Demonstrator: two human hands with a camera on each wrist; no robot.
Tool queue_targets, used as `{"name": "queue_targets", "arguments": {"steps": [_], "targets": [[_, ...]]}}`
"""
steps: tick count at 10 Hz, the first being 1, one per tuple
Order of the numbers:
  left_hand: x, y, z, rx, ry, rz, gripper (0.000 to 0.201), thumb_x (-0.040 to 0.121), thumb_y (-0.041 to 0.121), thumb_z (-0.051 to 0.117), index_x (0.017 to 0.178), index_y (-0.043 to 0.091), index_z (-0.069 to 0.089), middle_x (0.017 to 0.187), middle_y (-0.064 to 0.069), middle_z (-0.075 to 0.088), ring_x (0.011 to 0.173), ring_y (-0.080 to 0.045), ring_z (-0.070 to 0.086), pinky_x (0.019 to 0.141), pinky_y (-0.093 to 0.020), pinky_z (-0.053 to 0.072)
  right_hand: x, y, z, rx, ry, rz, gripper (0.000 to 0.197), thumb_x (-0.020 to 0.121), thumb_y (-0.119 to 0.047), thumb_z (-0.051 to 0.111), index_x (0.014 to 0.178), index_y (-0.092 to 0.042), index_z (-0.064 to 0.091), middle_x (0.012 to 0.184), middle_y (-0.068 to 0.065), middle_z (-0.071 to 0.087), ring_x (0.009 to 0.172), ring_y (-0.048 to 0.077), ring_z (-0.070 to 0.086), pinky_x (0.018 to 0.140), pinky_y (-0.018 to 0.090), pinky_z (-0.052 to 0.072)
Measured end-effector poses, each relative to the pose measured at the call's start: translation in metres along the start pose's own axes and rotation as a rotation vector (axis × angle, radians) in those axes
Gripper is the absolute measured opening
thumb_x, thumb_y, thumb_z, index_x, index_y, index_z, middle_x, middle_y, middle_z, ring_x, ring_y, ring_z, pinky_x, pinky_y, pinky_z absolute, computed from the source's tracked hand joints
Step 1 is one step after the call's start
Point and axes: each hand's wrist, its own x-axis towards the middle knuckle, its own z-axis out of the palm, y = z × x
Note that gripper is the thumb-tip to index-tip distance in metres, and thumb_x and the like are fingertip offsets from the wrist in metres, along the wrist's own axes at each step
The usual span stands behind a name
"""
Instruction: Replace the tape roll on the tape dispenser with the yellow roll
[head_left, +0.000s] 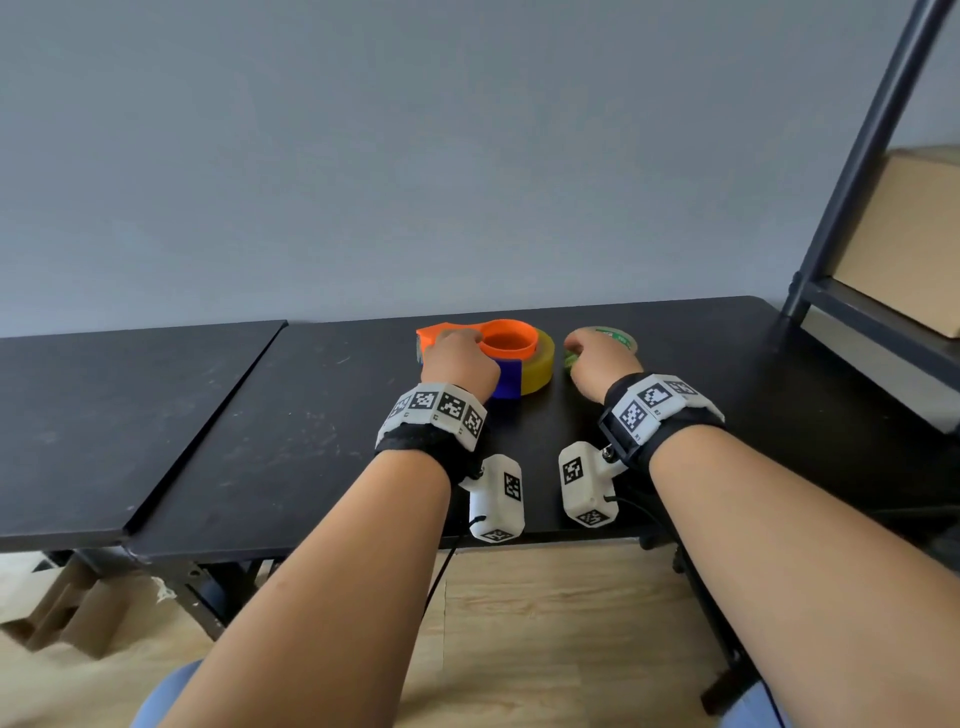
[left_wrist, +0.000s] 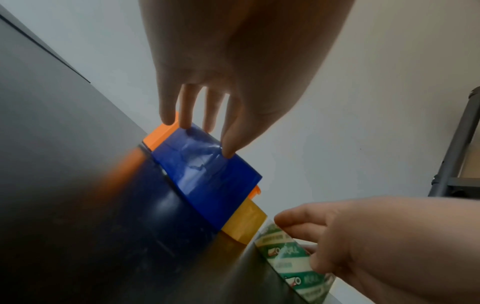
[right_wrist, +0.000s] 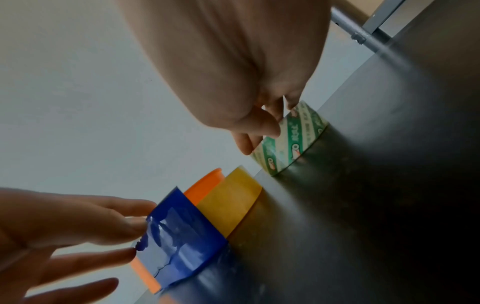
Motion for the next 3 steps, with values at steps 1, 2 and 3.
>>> {"name": "queue_targets", "arguments": {"steps": [1,2,3], "targets": [[0.003,0.000,-0.001,-0.004,0.031,0.021,0.050,0.085,0.000,0.045,0.131,0.017,0.058,0.129,-0.010,0.060,0.114,-0.028,0.058,0.085,-0.030,0.046,0.001,-0.005,0.005,0.044,0.061,-0.006,0.053,0.089,-0.003,0.045,0.140,-0.019,0.046,0.139,0.012,0.051,0.124,0.034,0.052,0.097,0.041,0.049],[0.002,-0.001,-0.006,0.029,0.020,0.017,0.054,0.086,0.003,0.045,0.137,0.017,0.052,0.137,-0.011,0.051,0.123,-0.030,0.052,0.091,-0.032,0.044,-0.007,-0.007,0.006,0.121,0.108,0.015,0.048,0.089,-0.006,0.045,0.135,-0.018,0.047,0.130,0.013,0.055,0.117,0.034,0.055,0.088,0.039,0.051],[0.007,-0.006,-0.010,0.086,0.025,-0.021,0.055,0.086,0.007,0.047,0.141,0.017,0.046,0.142,-0.012,0.040,0.128,-0.031,0.043,0.099,-0.040,0.046,-0.016,-0.015,0.001,0.195,0.208,-0.026,0.053,0.091,-0.006,0.045,0.143,-0.015,0.040,0.138,0.010,0.054,0.123,0.030,0.054,0.095,0.040,0.047]]}}
